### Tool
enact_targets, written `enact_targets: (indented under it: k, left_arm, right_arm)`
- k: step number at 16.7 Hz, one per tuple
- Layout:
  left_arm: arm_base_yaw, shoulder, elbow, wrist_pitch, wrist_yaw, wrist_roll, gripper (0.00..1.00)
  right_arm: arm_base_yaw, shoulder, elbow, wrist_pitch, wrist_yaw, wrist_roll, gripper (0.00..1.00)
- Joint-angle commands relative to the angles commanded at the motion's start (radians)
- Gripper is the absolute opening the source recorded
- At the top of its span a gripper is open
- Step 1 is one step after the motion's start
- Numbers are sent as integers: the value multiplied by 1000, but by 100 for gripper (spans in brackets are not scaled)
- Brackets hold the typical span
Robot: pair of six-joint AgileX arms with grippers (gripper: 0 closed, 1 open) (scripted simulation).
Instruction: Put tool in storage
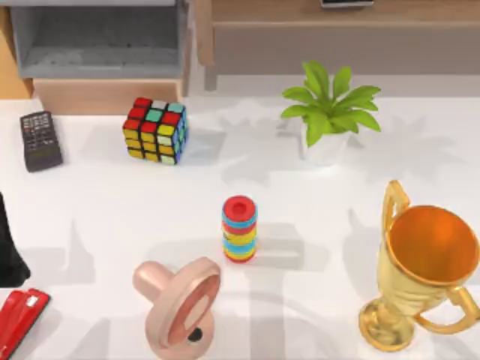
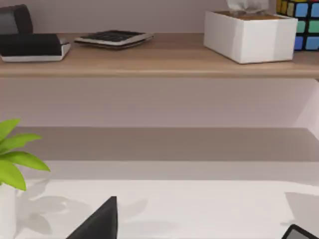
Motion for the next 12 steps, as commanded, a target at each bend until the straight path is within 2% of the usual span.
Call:
enact_targets:
  k: [6,12]
  left_arm:
    - [23,96,35,46,37,67,100]
    - [127,481,195,242,154,347,100]
  right_arm:
    - [0,0,0,0,0,0,100]
    - [0,0,0,0,0,0,100]
